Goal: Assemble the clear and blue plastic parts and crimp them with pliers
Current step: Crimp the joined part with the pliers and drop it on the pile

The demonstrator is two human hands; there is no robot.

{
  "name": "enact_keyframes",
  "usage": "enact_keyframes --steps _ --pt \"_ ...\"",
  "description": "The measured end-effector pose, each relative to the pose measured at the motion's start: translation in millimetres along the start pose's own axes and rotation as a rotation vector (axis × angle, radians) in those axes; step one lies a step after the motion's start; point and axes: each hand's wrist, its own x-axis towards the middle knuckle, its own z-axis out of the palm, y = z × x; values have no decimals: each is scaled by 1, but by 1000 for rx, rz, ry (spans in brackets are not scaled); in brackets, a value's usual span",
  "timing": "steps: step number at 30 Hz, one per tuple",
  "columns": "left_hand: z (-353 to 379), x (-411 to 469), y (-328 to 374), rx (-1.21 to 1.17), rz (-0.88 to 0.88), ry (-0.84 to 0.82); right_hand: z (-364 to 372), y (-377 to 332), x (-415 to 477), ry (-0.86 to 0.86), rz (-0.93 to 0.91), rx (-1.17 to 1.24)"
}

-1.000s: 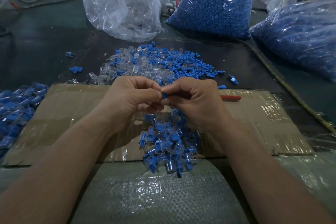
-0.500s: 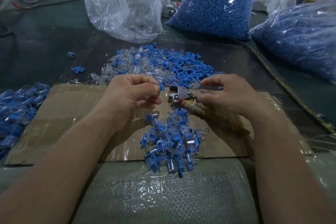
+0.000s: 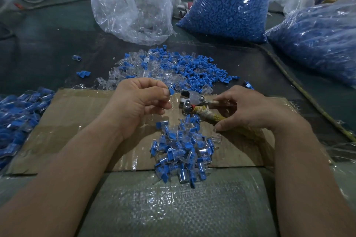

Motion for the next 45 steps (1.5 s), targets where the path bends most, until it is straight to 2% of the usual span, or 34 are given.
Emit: enact_keyframes --steps 11,15,21,26,31,45 --pt "0 1 0 -18 -23 7 -2 -19 -3 34 -11 -37" --pt "0 1 -1 -31 -22 8 -1 -19 -2 43 -32 -135" --pt "3 1 -4 -95 -23 35 1 -16 2 241 -135 -135" --pt "7 1 -3 -124 74 103 11 -29 2 428 -282 -58" --pt "9 0 -4 -120 146 154 22 -40 3 382 -313 7" --pt "12 -3 -4 -163 171 191 26 -42 4 302 -333 10"
